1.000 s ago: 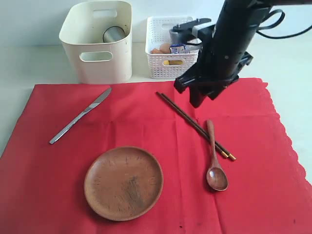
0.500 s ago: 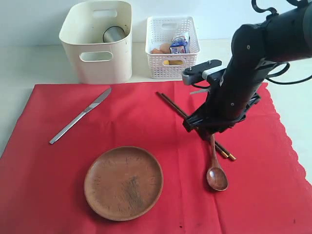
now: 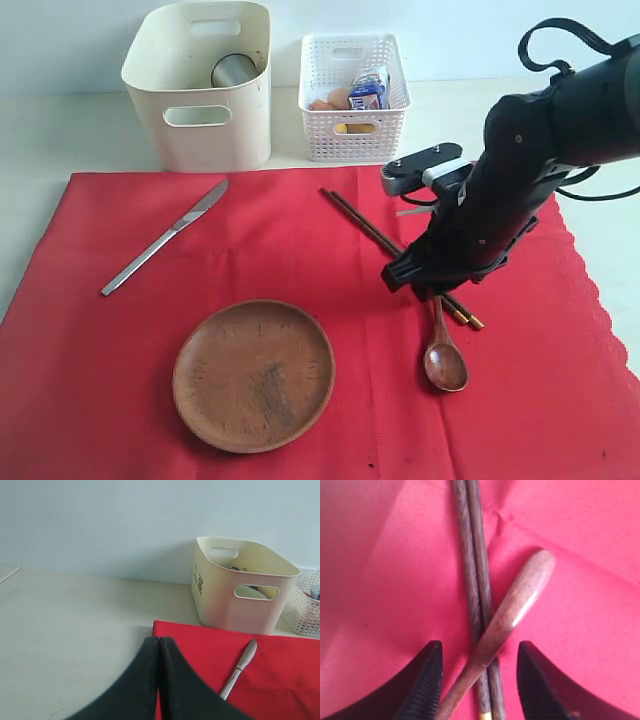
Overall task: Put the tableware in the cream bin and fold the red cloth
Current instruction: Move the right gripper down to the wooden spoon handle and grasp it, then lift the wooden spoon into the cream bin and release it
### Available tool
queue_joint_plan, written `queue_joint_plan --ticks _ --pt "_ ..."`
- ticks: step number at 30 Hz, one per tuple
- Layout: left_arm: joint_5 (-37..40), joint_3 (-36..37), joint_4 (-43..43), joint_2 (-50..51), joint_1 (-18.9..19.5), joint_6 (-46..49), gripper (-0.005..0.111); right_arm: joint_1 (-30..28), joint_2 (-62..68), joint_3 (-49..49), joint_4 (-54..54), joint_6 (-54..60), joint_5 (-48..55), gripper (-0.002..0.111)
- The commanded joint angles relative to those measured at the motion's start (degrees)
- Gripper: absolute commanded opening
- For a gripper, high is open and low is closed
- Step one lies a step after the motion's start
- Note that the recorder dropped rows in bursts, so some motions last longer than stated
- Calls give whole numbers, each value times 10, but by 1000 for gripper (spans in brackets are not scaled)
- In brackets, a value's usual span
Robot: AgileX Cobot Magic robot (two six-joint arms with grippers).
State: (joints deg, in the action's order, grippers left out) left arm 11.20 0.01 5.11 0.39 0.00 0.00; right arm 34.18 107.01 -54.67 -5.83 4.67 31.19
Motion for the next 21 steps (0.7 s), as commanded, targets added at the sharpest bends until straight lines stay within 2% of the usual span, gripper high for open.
queue_joint_plan --ticks 1,7,17,21 --pt "1 0 5 -4 1 0 3 -2 1 3 2 -2 -14 32" --pt "1 0 5 -4 1 0 3 -2 1 3 2 -2 -15 0" --pt "1 0 5 -4 1 0 3 -2 1 3 2 -3 -11 0" --pt "1 0 5 -4 1 0 3 -2 1 3 5 -47 -14 1"
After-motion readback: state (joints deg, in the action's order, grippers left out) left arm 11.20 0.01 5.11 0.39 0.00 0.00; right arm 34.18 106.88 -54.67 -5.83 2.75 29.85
